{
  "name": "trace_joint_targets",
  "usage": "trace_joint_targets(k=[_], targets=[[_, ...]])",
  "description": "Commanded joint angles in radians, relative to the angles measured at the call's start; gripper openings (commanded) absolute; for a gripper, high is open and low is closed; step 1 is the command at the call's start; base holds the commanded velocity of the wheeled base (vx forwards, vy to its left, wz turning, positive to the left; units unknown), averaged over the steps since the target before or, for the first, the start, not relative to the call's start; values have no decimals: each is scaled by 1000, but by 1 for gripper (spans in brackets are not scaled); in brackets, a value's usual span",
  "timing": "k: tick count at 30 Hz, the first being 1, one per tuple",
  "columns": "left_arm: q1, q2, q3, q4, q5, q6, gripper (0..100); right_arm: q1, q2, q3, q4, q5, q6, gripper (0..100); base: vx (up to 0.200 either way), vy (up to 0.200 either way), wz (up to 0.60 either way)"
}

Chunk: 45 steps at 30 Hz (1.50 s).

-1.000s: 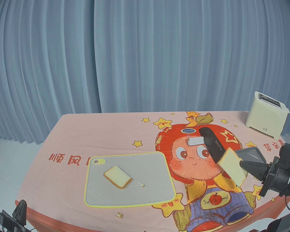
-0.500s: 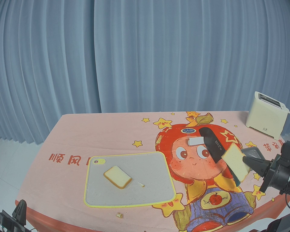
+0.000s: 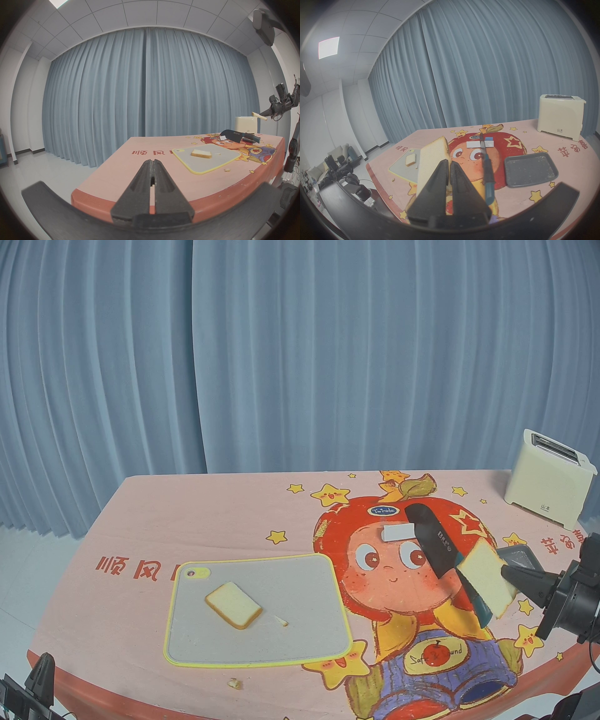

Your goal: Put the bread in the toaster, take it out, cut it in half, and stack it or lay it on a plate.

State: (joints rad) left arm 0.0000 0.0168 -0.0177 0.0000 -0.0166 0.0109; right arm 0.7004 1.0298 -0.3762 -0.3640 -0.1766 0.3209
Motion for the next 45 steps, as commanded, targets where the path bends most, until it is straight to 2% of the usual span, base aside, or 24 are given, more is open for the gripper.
trace_joint_targets(k=[1,7,13,14,17,22,28,34,40,45], targets=[[0,2,18,0,0,0,0,-7,4,-3,-3,0,1,0,0,-200,0],[0,2,18,0,0,0,0,-13,29,-18,-4,-11,6,0,0,-200,0],[0,2,18,0,0,0,0,-84,98,-35,-6,-23,18,0,0,-100,0],[0,2,18,0,0,-2,0,-124,139,-40,-6,-21,37,0,0,0,0],[0,2,16,-2,-2,0,0,-182,202,-59,-6,-20,84,0,0,0,0],[0,2,18,0,-2,0,0,-222,285,-64,-6,-7,144,0,0,0,0],[-2,2,18,0,-2,0,0,-246,440,-66,-13,-18,149,0,0,0,0],[-2,2,16,0,-2,0,0,-280,495,-30,-136,-20,145,0,0,0,0],[-2,2,16,0,-2,0,0,-286,539,-13,-179,-26,144,0,0,0,0],[-2,2,18,-2,-2,0,0,-285,543,-4,-177,-69,141,0,0,0,0]])
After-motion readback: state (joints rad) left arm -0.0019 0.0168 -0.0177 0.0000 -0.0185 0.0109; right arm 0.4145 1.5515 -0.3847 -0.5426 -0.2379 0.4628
